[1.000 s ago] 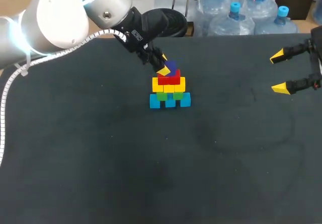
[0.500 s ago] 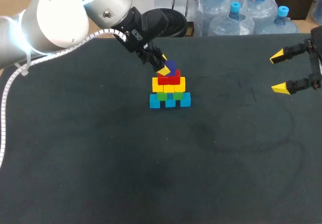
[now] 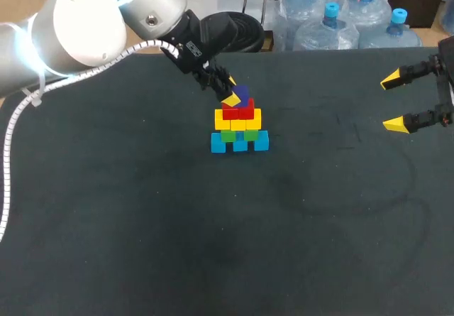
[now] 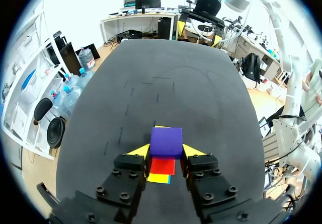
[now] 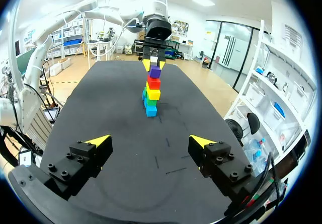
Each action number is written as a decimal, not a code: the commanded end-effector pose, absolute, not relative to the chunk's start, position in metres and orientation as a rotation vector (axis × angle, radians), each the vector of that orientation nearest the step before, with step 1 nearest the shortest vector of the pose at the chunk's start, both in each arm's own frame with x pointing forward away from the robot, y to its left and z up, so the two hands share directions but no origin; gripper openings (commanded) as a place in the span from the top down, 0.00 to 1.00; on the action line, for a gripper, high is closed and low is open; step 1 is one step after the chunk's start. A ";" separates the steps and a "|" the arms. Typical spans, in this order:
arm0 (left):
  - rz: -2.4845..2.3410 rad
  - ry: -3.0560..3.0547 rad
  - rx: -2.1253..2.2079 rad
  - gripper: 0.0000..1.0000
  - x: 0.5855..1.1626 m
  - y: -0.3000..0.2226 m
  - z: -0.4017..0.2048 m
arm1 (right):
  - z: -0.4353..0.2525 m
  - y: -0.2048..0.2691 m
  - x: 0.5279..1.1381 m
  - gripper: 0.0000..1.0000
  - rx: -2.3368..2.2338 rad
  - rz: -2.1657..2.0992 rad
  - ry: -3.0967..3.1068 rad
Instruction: Place the blue cubes, place green cubes on the blue cubes, place the yellow cubes on the green cubes, then place the red cubes on the yellow cubes, and place purple cube on the red cubes.
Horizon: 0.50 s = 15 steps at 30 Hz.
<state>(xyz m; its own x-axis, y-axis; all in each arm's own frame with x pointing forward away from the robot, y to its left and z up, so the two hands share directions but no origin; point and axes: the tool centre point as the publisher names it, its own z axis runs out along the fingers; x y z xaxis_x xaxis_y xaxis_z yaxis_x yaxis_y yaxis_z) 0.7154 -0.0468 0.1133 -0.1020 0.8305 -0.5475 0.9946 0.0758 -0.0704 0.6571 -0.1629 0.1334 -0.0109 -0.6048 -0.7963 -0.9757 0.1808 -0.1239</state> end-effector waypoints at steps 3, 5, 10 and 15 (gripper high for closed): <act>-0.624 1.998 1.815 0.63 0.718 -0.046 0.113 | 0.133 -0.163 0.657 0.00 -1.510 0.623 1.704; -0.625 1.998 1.815 0.62 0.718 -0.046 0.113 | 0.133 -0.163 0.657 0.00 -1.510 0.623 1.704; -0.631 1.999 1.815 0.60 0.718 -0.046 0.113 | 0.133 -0.163 0.657 0.00 -1.510 0.623 1.704; -0.634 2.000 1.815 0.56 0.718 -0.046 0.112 | 0.133 -0.163 0.657 0.00 -1.510 0.623 1.704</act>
<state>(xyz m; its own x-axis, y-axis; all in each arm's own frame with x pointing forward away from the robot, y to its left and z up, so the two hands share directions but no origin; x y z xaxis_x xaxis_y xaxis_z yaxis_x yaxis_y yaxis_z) 0.7153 -0.0459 0.1125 -0.1081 0.8291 -0.5486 0.9939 0.0768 -0.0796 0.6571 -0.1629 0.1334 -0.0110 -0.6048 -0.7963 -0.9757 0.1809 -0.1239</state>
